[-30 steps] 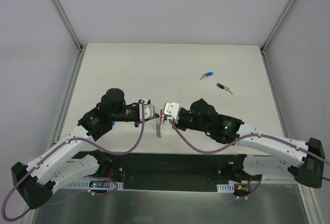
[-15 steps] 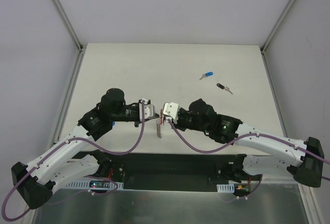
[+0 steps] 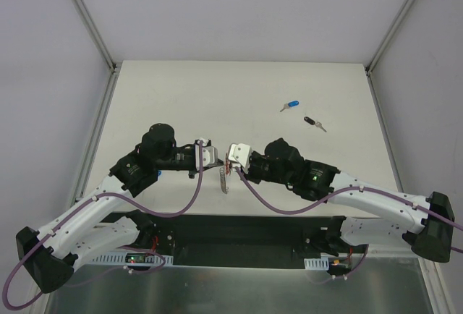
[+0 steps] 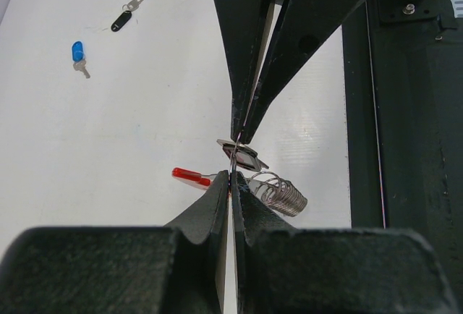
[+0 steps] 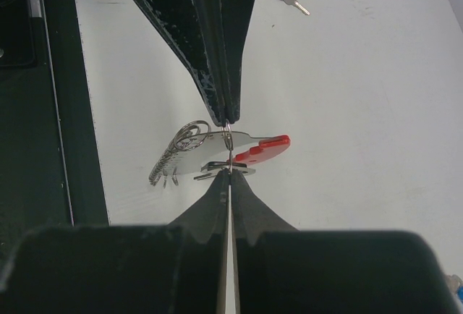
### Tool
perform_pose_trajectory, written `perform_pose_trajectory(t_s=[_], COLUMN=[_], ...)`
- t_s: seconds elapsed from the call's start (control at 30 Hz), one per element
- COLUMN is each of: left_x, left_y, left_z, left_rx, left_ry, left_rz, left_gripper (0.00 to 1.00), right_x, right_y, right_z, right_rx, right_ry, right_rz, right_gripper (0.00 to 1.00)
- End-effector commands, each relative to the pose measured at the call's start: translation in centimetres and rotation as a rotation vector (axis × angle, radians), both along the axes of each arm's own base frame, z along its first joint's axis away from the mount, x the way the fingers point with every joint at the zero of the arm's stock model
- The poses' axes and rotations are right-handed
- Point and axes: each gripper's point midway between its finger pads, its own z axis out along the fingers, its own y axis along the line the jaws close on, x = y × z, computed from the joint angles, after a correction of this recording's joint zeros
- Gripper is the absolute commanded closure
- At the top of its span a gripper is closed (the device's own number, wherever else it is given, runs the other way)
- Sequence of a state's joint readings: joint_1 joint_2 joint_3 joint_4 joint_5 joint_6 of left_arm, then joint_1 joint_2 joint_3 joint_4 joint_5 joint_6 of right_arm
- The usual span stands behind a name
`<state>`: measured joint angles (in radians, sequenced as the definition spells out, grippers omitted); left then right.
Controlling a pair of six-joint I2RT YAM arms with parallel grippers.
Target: Put the keys on the keyring
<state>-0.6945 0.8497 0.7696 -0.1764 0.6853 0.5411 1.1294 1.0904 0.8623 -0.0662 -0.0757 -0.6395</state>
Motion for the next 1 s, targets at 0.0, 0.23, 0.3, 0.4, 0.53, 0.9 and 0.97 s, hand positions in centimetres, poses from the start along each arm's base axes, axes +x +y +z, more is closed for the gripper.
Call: perform_pose_trajectory(t_s=[0.0,0.23,0.3,0.4,0.53,0.9,0.97], left_x=[-0.8,-0.9,-0.9,-1.0,-1.2,-1.3,-1.2], left_y=[-0.9,-1.0,-1.0,-1.1,-1.2,-1.1,-1.0], left_z=[1.3,1.1,1.1,1.1,1.1,1.4,1.5], left_rx=[-0.049,-0.047,-0.047,-0.047,-0.050,-0.055,-0.058], left_ry=[-0.033,-0.024,-0.022,-0.019,-0.013,-0.018,-0.024], left_rz=[-0.078,-0.083,-0.087,-0.095,-0.107,-0.104,-0.099], left_gripper=[1.00,1.00,1.00,1.00,1.00,1.00,1.00], right_x=[0.0,-0.5,-0.6,-0.8,-0.9,0.3,0.3], right_y=[1.4,1.7,1.8,1.9,2.0,2.0,2.1], right_z=[3.9,4.1,4.1,4.1,4.2,5.0,5.0], right_rx=[0.103,0.111,0.113,0.115,0.120,0.143,0.147], right_ry=[-0.027,-0.019,-0.017,-0.020,-0.026,-0.002,0.009], right_rz=[0.026,0.053,0.064,0.079,0.092,-0.001,-0.004], right_gripper=[0.99,0.99,0.98,0.99,0.98,0.99,0.99])
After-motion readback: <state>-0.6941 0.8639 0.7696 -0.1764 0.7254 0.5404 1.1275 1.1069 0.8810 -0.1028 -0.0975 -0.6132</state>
